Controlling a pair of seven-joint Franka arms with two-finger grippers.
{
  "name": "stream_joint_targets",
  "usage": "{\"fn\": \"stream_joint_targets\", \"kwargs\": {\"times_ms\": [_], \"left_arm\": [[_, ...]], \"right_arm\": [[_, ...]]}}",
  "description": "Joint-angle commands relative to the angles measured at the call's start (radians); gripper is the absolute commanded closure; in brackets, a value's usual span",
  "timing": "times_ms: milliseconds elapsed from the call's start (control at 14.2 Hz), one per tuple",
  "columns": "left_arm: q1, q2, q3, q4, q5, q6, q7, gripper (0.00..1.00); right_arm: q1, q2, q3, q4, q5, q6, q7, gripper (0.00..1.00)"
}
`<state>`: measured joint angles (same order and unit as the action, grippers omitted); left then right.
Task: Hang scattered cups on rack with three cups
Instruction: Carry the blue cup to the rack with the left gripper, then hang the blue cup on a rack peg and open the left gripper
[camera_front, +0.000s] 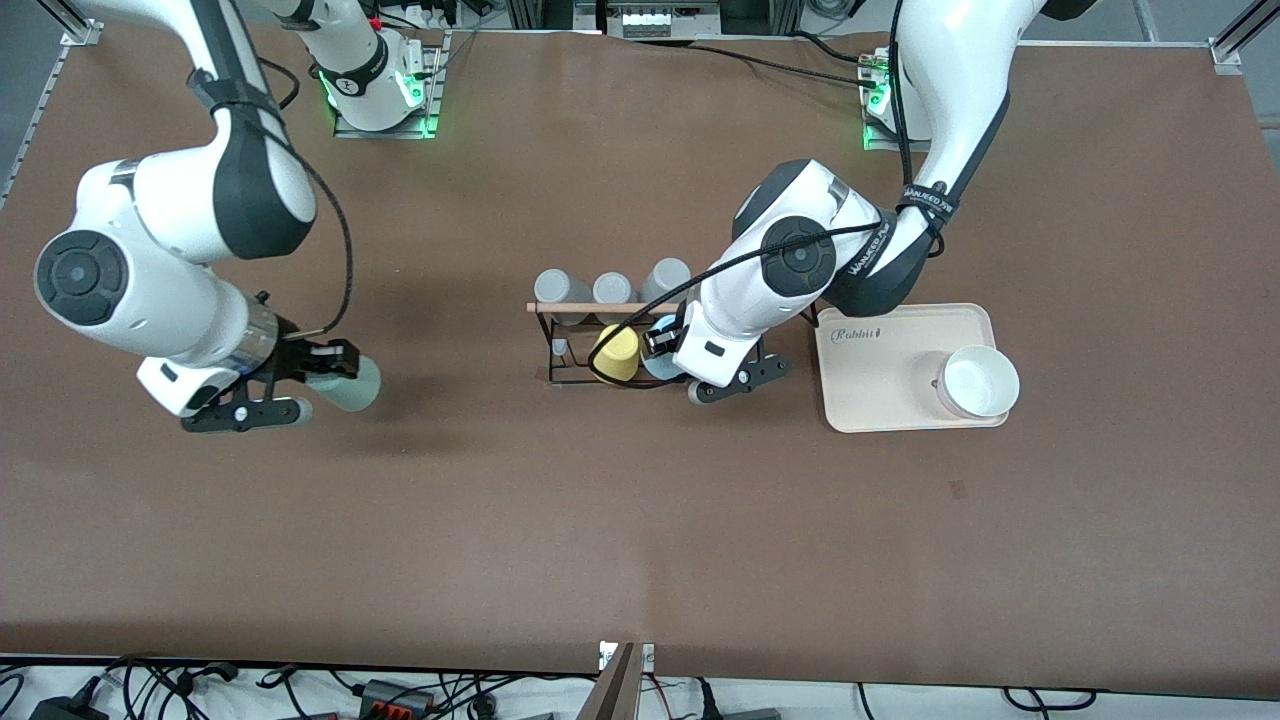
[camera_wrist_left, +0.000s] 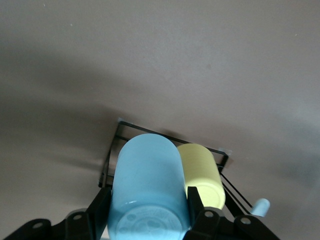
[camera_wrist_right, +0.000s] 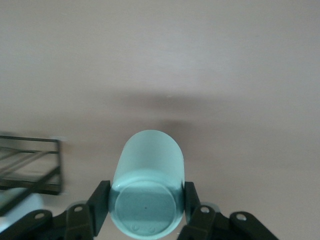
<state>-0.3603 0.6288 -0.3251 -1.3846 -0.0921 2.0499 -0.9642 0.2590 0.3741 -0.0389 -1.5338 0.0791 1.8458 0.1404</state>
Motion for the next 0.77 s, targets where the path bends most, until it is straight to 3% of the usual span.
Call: {"fn": "stream_joint_targets", "kwargs": {"times_ms": [0,141,211,281,352,492,703], "left_arm": [[-0.031,0.031,0.009,0.032,0.075,-0.010,-0.015,0.99],[-0.037,0.051,0.006,0.032,0.069,-0.011,-0.016,0.95],[-0.048,0.054,0.006,0.032,0.063,-0.011,-0.021,0.79],[-0.042,0.060,0.008,0.032,0.065,-0.011,-0.053,0.32],[-0.029,0.062,0.011,0.036,0.065,-0.011,-0.062,0.16],[0.024,0.033,0.011,0.045,0.065,-0.048,-0.059,0.04],[0.190,-0.038,-0.018,0.050,0.075,-0.210,0.077,0.04]], "right_arm": [[0.061,0.014,-0.007,0.043,0.028,-0.031,0.128,0.57],[0.129,0.014,-0.007,0.047,0.025,-0.026,0.232,0.57],[0.169,0.023,-0.007,0.064,0.025,-0.017,0.283,0.57],[0.196,0.046,-0.007,0.101,0.025,-0.017,0.342,0.57],[0.221,0.063,-0.007,0.124,0.025,-0.017,0.394,0.57],[0.281,0.095,-0.007,0.152,0.024,-0.014,0.487,0.57],[0.339,0.127,-0.007,0.158,0.022,0.029,0.574,0.57]]}}
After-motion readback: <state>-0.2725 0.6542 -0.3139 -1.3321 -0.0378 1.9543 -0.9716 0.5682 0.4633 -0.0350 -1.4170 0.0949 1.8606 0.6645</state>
